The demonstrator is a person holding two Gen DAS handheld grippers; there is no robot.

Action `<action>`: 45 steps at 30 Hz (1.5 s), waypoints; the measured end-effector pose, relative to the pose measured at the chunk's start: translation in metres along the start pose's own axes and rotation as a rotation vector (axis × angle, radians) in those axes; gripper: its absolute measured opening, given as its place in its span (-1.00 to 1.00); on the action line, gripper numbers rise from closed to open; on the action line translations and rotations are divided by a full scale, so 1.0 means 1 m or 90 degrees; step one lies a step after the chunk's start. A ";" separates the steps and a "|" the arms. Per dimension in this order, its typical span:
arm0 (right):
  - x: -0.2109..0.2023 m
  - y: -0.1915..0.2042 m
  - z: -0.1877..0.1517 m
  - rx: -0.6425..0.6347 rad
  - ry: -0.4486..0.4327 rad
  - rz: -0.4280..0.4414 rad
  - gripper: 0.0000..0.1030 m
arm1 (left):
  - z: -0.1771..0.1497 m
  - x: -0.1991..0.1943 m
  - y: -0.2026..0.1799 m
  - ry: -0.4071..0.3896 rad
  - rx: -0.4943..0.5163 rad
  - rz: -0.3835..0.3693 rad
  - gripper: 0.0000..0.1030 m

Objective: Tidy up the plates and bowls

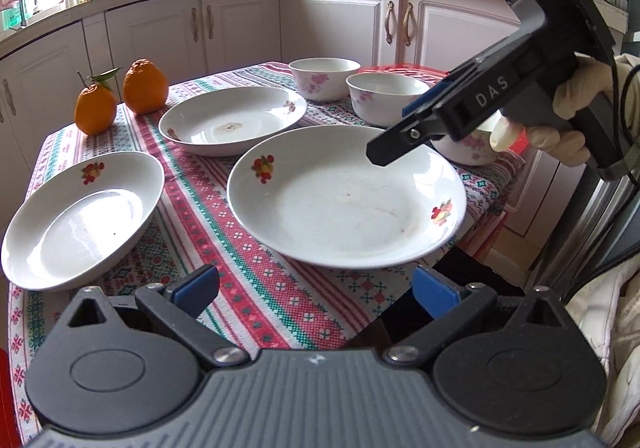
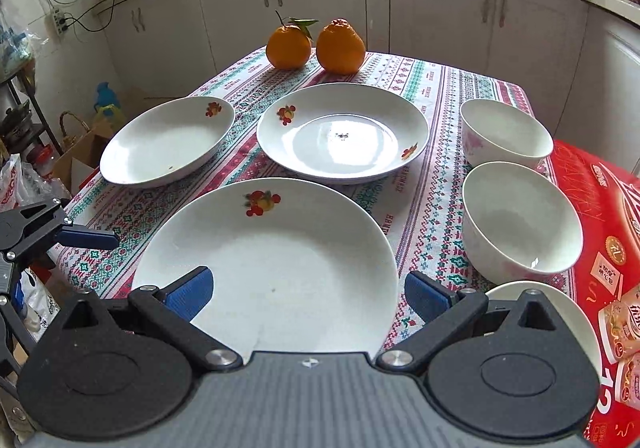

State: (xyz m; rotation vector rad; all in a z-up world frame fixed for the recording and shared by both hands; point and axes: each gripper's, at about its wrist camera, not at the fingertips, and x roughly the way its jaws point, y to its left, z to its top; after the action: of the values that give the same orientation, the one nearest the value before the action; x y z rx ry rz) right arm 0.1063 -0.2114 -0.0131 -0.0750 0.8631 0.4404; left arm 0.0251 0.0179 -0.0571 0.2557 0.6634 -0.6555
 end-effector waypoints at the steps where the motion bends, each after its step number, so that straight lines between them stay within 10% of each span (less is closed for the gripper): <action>1: 0.002 -0.003 0.001 0.003 0.004 0.006 1.00 | 0.000 0.002 -0.001 0.003 0.003 -0.003 0.98; 45: 0.060 -0.034 0.027 0.012 0.110 0.087 0.51 | 0.008 0.040 -0.003 0.027 0.032 -0.061 0.98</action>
State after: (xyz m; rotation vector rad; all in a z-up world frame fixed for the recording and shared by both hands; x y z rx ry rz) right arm 0.1738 -0.2152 -0.0442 -0.0372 1.0467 0.5594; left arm 0.0507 -0.0072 -0.0764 0.2857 0.7031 -0.7608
